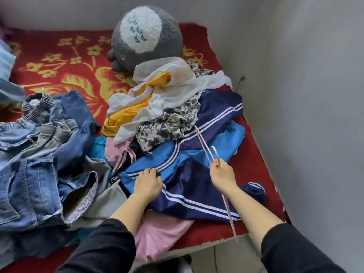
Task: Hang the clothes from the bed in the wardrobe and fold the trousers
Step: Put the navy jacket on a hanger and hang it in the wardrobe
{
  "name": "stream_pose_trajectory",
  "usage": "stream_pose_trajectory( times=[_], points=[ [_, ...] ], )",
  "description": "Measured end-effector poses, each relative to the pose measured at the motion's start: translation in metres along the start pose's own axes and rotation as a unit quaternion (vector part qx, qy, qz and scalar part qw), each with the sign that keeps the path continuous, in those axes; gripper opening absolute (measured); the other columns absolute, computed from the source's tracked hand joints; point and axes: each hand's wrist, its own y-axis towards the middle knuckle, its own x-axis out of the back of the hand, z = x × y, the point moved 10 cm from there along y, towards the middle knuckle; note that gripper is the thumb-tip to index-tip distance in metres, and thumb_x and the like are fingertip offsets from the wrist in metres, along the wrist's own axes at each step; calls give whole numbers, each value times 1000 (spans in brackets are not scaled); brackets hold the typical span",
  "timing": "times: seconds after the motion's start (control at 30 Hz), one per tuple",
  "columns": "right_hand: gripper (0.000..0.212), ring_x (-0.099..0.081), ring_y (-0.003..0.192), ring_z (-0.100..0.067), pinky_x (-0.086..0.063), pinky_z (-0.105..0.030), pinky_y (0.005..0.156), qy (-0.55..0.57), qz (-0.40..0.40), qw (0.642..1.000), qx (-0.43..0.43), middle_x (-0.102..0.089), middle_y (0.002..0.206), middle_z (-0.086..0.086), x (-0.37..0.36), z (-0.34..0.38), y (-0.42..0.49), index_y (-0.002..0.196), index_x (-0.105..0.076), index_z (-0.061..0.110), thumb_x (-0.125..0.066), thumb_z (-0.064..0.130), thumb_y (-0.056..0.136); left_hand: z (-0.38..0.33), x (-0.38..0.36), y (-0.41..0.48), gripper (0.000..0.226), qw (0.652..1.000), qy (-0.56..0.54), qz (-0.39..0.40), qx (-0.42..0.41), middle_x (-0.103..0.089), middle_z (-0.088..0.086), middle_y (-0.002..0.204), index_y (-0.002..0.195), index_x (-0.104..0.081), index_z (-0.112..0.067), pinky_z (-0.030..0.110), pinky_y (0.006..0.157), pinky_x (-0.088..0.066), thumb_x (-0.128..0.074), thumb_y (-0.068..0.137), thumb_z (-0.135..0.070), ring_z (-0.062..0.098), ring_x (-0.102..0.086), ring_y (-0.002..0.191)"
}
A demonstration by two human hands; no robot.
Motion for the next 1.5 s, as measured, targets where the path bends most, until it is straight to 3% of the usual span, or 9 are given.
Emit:
stream_pose_trajectory(
  times=[0.33, 0.47, 0.57, 0.67, 0.8, 0.93, 1.0, 1.23, 1.5],
  points=[
    [4, -55, 89, -39, -36, -38, 71, 24, 34, 999, -34, -60, 98, -21, -73, -50, 56, 91, -43, 9, -42, 6, 94, 75, -61, 79, 55, 991, 86, 70, 72, -25, 13, 154, 149, -27, -13, 48, 116, -16, -39, 99, -32, 30, -19, 143],
    [6, -48, 78, -25, -37, -32, 71, 13, 84, 996, -25, -53, 85, -9, -99, -58, 60, 92, -43, 11, -48, 11, 95, 84, -68, 87, 43, 986, 134, 65, 80, -51, 10, 132, 135, -44, -18, 50, 115, -11, -44, 96, -36, 31, -39, 128],
    [17, -53, 81, -23, -39, -28, 73, 31, 83, 995, -51, -57, 88, -8, -107, -54, 62, 96, -47, 11, -54, 26, 96, 56, -60, 88, 21, 996, 35, 76, 21, -71, 3, 98, 99, -70, -21, 35, 100, -35, -55, 93, -35, 25, -59, 100],
    [33, -62, 88, -30, -47, -36, 79, 128, 84, 984, -92, -65, 93, -16, -116, -40, 60, 87, -53, 3, -59, 36, 93, 9, -55, 65, 25, 971, -161, 171, -48, -54, -4, 61, 79, -70, -11, 22, 60, -35, -68, 87, -34, 8, -44, 59],
    [46, -48, 57, -22, -40, -34, 55, 283, 125, 932, -190, -54, 64, -5, -130, -18, 43, 69, -53, 8, -71, 49, 79, -48, -42, 23, 25, 913, -291, 263, -112, -55, 6, 73, 86, -70, 0, 23, 66, -36, -68, 89, -25, 9, -42, 69],
    [11, -51, 66, -22, -40, -34, 62, 322, 119, 920, -192, -54, 63, -8, -119, -2, 33, 70, -63, 11, -72, 6, 73, -70, -33, -6, 13, 888, -302, 321, -131, -58, 9, 78, 91, -69, 2, 25, 72, -40, -62, 90, -10, 14, -43, 74],
    [17, -45, 63, -19, -37, -30, 57, 315, 98, 930, -160, -50, 64, -7, -98, 5, 31, 70, -62, 16, -62, 0, 78, -69, -27, -10, 24, 887, -300, 336, -103, -68, 4, 93, 100, -74, -12, 26, 81, -46, -55, 88, -3, 11, -54, 82],
    [28, -29, 59, -15, -24, -26, 50, 336, -35, 941, -16, -32, 60, -4, 39, 42, 5, 64, -42, 13, -63, -1, 76, -82, 72, 32, 44, 973, -224, 37, -36, -63, 8, 126, 135, -53, -18, 28, 72, -47, -43, 93, -12, 22, -63, 87],
    [15, -47, 69, -18, -36, -32, 62, 324, -70, 939, 95, -52, 66, -9, 191, 78, -36, 78, -61, -17, -65, -4, 73, -212, 135, 16, 67, 974, -102, -25, -201, -35, 8, 149, 151, -24, -27, 29, 85, -41, -55, 92, -24, 24, -50, 119]
  ],
)
